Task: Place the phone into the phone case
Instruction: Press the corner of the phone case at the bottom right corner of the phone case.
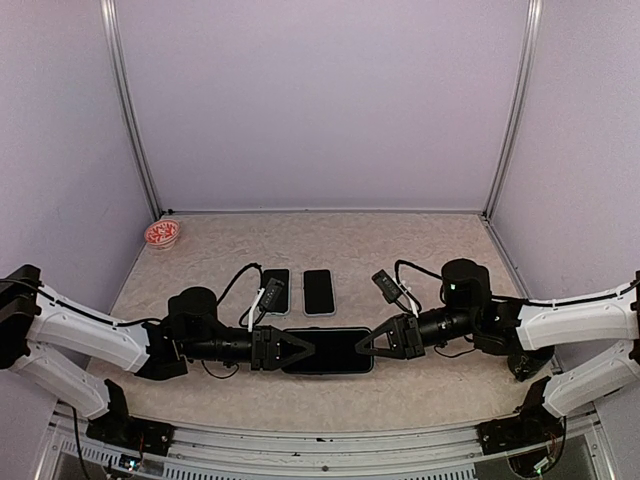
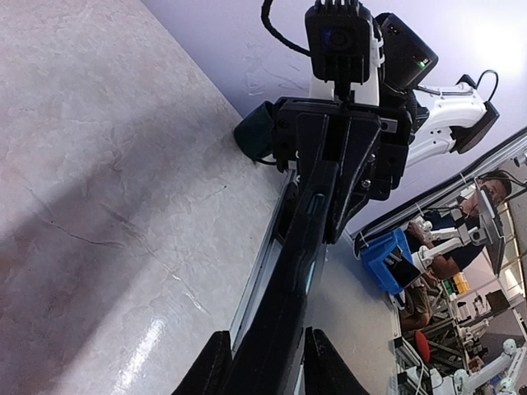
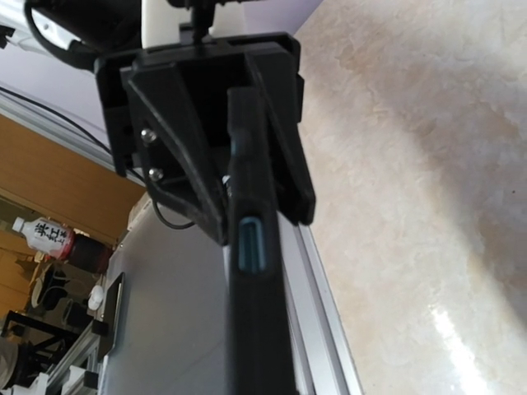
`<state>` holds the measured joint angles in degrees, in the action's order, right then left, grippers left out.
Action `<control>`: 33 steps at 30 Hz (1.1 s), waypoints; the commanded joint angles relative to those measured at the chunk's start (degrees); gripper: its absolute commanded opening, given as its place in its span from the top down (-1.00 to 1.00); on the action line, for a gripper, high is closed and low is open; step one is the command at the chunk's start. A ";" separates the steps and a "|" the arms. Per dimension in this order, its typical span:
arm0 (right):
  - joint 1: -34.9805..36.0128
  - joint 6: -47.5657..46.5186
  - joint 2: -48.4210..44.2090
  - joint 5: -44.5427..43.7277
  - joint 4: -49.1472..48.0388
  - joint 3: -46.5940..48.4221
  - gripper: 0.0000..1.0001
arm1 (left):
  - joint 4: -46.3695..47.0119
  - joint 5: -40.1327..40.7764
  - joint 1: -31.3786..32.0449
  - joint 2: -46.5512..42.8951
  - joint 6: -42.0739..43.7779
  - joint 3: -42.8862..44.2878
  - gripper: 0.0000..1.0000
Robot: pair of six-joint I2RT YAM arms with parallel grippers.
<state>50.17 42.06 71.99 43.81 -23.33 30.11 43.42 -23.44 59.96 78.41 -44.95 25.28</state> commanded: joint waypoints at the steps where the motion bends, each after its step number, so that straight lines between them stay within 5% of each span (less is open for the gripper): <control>1: -0.07 0.13 0.68 -8.66 4.35 0.90 1.00 | 7.06 -3.28 0.92 -0.79 0.04 0.97 0.43; 33: -0.43 0.98 -1.55 -11.34 5.64 -0.31 1.00 | 8.19 -1.94 1.66 -1.02 -0.30 0.64 1.00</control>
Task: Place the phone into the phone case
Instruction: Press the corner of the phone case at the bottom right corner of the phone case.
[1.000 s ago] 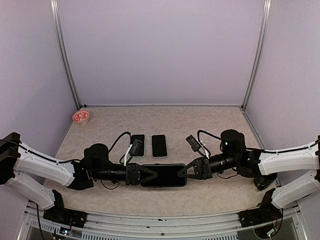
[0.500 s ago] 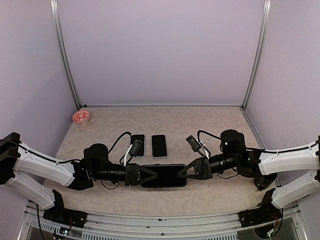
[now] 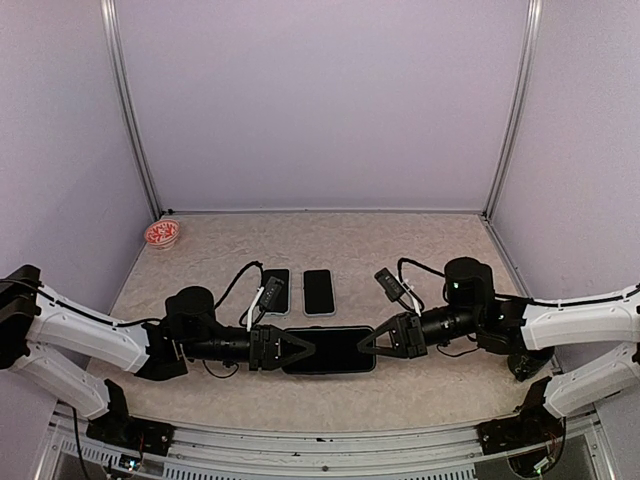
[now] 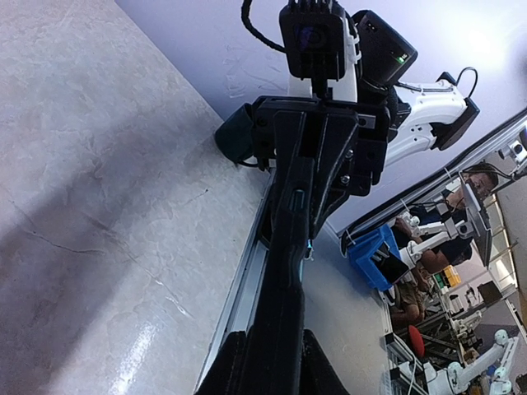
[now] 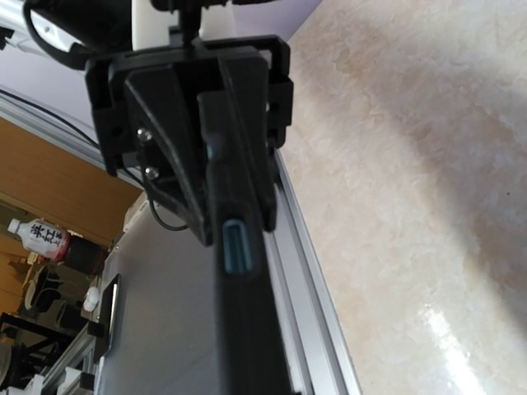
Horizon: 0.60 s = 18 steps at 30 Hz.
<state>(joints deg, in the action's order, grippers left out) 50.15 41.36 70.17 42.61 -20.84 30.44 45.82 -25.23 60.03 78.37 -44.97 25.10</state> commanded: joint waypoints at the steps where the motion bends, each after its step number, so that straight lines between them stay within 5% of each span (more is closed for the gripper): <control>1: -0.40 1.77 0.31 -9.93 2.95 -0.72 1.00 | 5.73 -0.22 1.62 -1.08 -0.29 0.78 1.00; 5: -0.45 2.05 0.31 -9.71 2.46 -0.97 0.98 | 5.26 0.69 1.65 -1.78 -0.21 0.49 1.00; 11: -0.75 3.37 -0.68 -6.33 -1.17 -2.42 0.24 | 5.87 2.28 1.59 -3.09 0.34 -0.46 1.00; 18: -0.84 4.83 -0.61 -2.10 -5.45 -3.60 0.06 | 6.78 3.08 1.41 -4.69 1.44 -0.75 1.00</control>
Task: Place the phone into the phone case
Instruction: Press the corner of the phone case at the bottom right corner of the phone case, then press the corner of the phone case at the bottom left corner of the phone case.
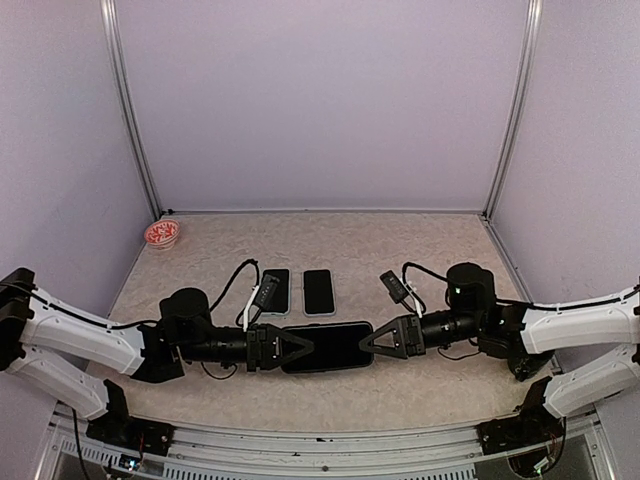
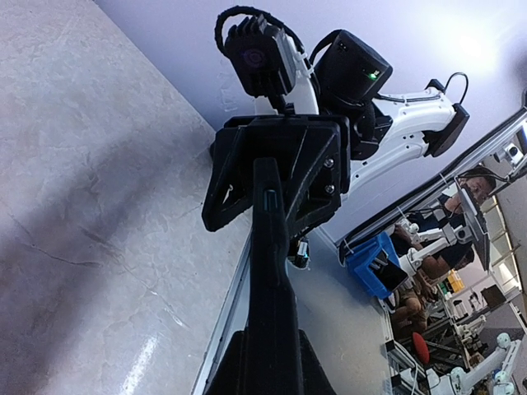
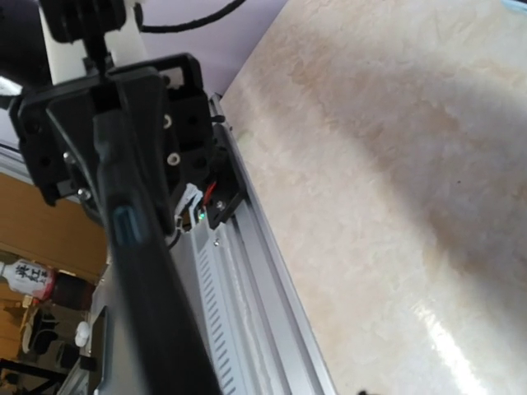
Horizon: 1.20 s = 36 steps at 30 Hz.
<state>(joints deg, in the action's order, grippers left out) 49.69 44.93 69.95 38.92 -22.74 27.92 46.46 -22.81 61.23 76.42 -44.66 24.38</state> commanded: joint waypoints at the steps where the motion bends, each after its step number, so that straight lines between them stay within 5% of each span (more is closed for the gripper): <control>1: -0.39 1.49 -0.35 1.92 -4.00 -1.23 0.05 | 6.45 0.75 0.08 -2.91 1.08 -0.16 1.00; 11: -0.39 4.69 0.53 7.97 -13.14 -3.13 0.04 | 7.50 1.61 -0.24 -4.14 0.70 -1.06 1.00; 22: -0.34 6.73 2.81 9.60 -15.38 -2.61 0.45 | 7.26 2.16 -0.50 -4.79 0.55 -1.18 1.00; 36: -0.35 7.63 4.38 10.21 -16.56 -2.23 0.63 | 6.15 2.50 -0.42 -4.99 1.16 -1.01 1.00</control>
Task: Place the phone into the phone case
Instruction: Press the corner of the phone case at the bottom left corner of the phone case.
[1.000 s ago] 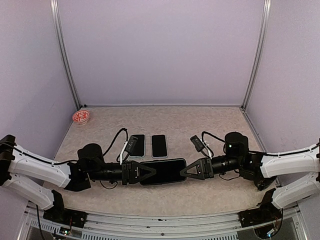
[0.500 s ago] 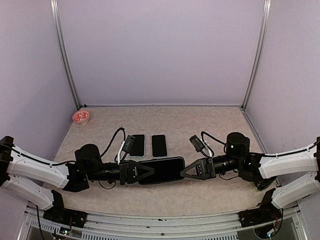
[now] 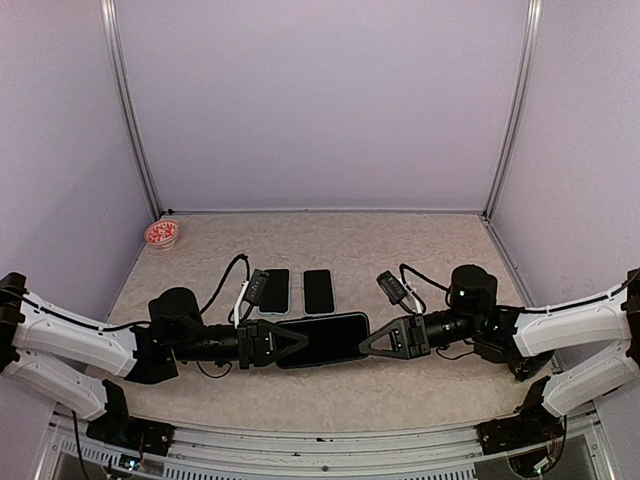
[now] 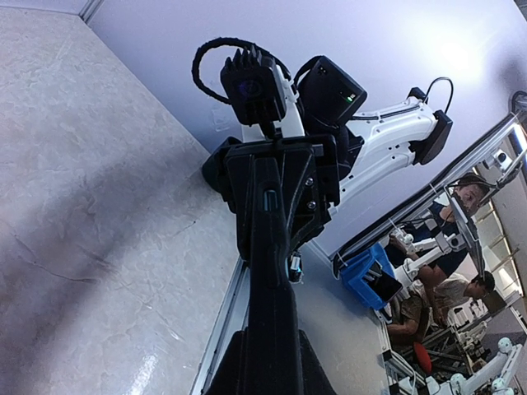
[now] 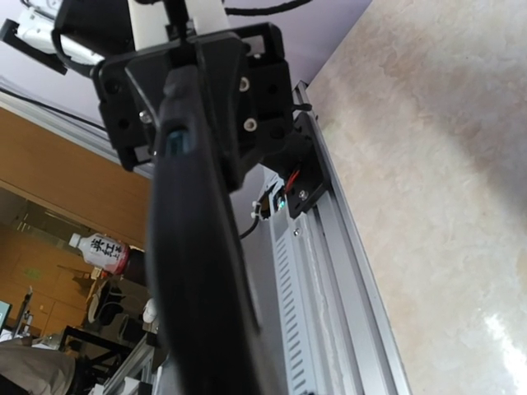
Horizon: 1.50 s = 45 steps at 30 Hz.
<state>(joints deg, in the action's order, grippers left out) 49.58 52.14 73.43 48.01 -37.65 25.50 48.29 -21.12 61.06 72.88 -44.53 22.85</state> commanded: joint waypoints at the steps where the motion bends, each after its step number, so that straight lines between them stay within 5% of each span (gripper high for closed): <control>1: -0.27 0.42 0.99 1.12 -1.73 0.17 0.63 | 4.27 0.82 -0.28 -1.43 1.07 0.53 1.00; 19: -0.24 -0.23 2.38 -0.25 0.35 0.68 0.91 | -0.38 4.33 0.90 -2.31 3.58 1.05 1.00; 26: -0.10 -2.70 1.31 -0.86 2.35 0.72 0.25 | 0.37 3.49 0.98 -2.49 3.32 0.85 1.00; 35: 0.12 -14.65 -5.89 -7.44 18.85 3.71 -0.31 | -1.58 -0.25 0.94 -1.55 3.99 1.76 1.00; 45: 0.37 -14.32 -3.94 -6.19 15.13 3.51 -0.41 | -2.32 -4.48 1.36 0.52 4.55 3.77 1.00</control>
<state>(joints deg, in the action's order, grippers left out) 49.39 38.46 67.99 41.47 -21.21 28.01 42.52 -22.83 61.87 72.58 -41.21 23.38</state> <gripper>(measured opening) 0.708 0.109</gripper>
